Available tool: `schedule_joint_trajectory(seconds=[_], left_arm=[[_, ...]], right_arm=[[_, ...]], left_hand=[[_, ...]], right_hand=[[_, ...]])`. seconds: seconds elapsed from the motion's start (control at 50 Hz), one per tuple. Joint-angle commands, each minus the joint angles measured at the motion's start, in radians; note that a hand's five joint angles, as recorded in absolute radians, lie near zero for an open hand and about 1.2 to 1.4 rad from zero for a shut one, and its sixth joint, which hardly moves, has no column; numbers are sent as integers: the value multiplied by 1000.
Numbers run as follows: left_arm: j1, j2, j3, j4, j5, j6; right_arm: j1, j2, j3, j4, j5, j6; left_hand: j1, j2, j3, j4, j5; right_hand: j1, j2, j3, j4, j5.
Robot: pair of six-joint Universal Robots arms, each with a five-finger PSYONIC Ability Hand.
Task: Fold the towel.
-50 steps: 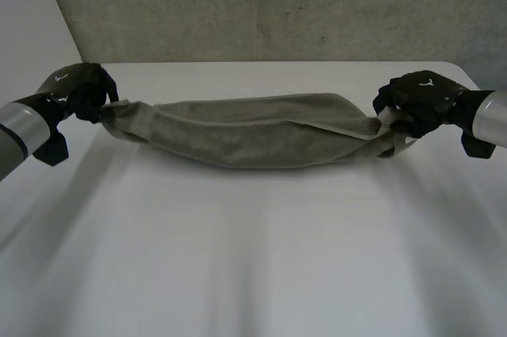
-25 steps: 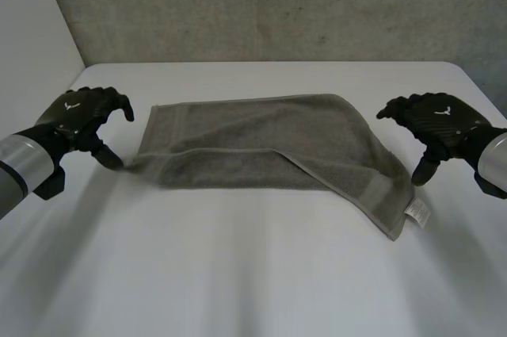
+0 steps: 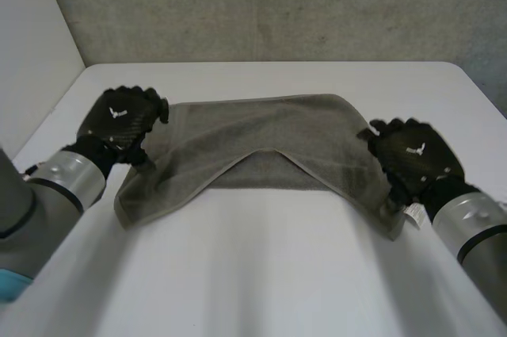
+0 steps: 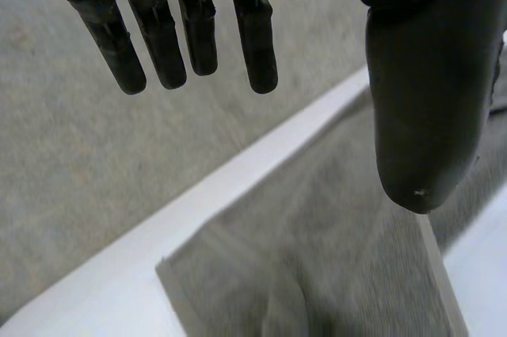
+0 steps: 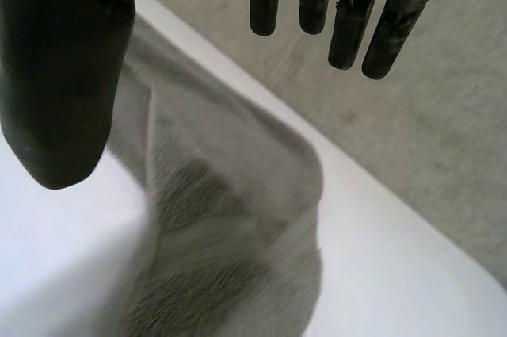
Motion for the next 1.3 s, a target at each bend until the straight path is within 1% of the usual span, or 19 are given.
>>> schedule_joint_trajectory(seconds=[0.02,0.16,0.2,0.26,0.36,0.58,0.74,0.86,0.96,1.08,1.12,1.18,1.3], left_arm=[[-45,-79,-31,-6,-67,122],[-55,-132,-69,20,-75,136],[-63,-154,-72,41,-81,142],[-65,-165,-72,52,-90,143],[-63,-211,-57,83,-119,158],[-49,-263,-37,107,-116,233],[-43,-288,-26,121,-116,248],[-42,-300,-16,121,-118,248],[-35,-316,-3,132,-121,248],[-26,-320,7,132,-121,248],[-19,-325,12,132,-121,248],[-12,-326,18,130,-121,248],[-3,-333,24,132,-121,248]], right_arm=[[-6,77,45,-44,10,-32],[-21,97,95,-124,10,-110],[-23,129,97,-138,5,-125],[-23,149,94,-138,4,-125],[-24,227,71,-153,-2,-129],[-56,303,14,-198,-15,-151],[-58,352,-15,-200,-12,-185],[-58,363,-29,-210,-12,-191],[-81,370,-38,-242,-13,-191],[-90,376,-50,-252,-13,-193],[-93,392,-61,-252,-12,-193],[-93,399,-69,-252,-12,-193],[-93,409,-73,-252,-9,-193]], left_hand=[[-17,-29,-24,-22,10],[-14,-26,-21,-19,13],[-8,-20,-15,-13,19],[-8,-20,-15,-13,19],[-2,-14,-9,-7,25],[50,39,44,45,78],[59,48,52,54,87],[68,56,61,63,96],[144,133,137,139,172],[244,233,237,239,272],[305,294,299,300,333],[358,347,352,354,386],[359,347,352,354,386]], right_hand=[[-68,-70,-66,-74,-62],[-68,-70,-66,-74,-62],[-52,-54,-50,-58,-46],[-49,-51,-47,-55,-43],[-20,-21,-18,-25,-13],[33,32,35,27,39],[92,90,94,86,98],[130,129,132,124,136],[256,255,258,250,262],[283,281,285,277,289],[347,346,349,341,353],[356,355,358,350,362],[347,346,349,342,354]])
